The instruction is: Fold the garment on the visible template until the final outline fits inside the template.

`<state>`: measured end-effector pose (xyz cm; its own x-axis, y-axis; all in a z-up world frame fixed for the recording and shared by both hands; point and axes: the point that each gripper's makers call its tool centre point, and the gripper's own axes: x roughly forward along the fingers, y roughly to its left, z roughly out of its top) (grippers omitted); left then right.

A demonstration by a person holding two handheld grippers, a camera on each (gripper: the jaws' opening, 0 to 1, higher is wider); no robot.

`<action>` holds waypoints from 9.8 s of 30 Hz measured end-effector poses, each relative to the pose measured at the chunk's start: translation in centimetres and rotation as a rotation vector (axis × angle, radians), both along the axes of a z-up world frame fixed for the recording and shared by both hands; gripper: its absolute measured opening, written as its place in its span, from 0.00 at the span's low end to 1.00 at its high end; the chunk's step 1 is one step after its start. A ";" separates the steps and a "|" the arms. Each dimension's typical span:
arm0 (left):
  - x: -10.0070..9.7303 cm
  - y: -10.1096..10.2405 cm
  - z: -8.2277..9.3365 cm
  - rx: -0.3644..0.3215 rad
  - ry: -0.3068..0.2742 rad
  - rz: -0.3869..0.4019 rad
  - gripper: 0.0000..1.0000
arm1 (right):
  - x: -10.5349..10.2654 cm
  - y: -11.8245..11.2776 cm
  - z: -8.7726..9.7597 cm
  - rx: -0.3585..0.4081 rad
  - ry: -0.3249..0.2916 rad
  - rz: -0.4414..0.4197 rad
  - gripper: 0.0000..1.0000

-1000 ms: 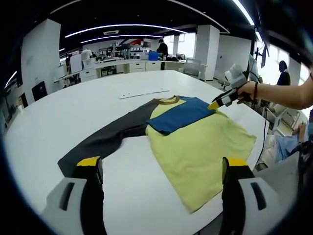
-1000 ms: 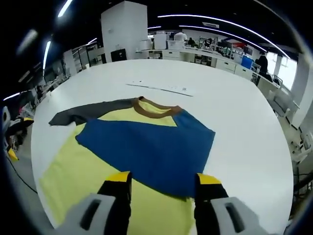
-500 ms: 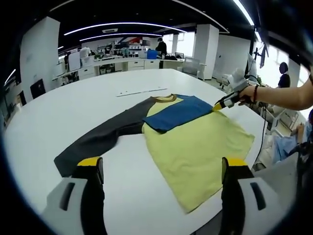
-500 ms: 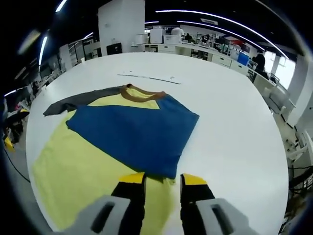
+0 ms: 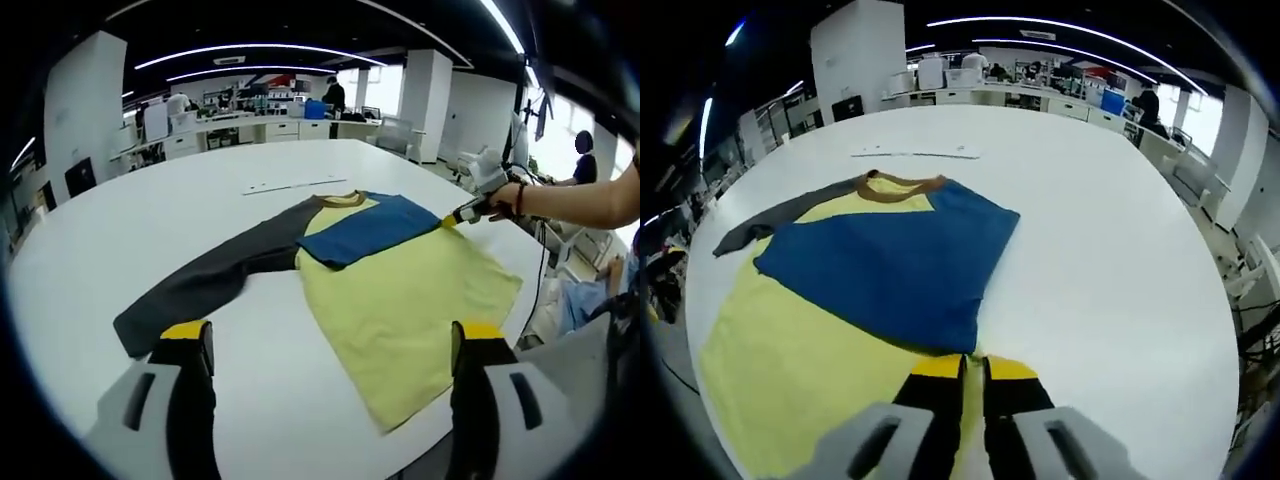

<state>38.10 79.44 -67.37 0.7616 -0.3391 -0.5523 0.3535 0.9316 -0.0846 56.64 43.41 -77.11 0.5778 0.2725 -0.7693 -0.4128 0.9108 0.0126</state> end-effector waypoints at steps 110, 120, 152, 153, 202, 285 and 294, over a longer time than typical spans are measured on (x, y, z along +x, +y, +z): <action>5.5 20.5 -9.3 -0.037 0.088 0.705 0.18 | -11.8 2.2 8.9 0.129 -0.122 0.176 0.93; 5.5 21.1 -8.9 -0.036 0.125 0.771 0.03 | -12.2 1.9 8.8 0.126 -0.122 0.155 0.92; 8.0 23.1 -8.0 0.039 0.098 0.702 0.00 | -13.5 1.1 8.3 0.130 -0.094 0.142 0.95; 8.0 23.0 -7.9 0.039 0.097 0.702 0.00 | -13.5 1.1 8.3 0.131 -0.094 0.143 0.95; 19.6 3.8 4.6 -0.017 -0.178 0.213 0.00 | -14.7 2.5 7.8 0.178 -0.085 0.192 0.97; 21.7 -29.4 3.7 -0.063 -0.171 -0.374 0.00 | -15.3 0.5 5.1 0.208 -0.010 0.121 0.97; 19.6 -31.9 1.0 -0.050 -0.116 -0.454 0.00 | -14.7 0.2 4.6 0.209 0.000 0.107 0.97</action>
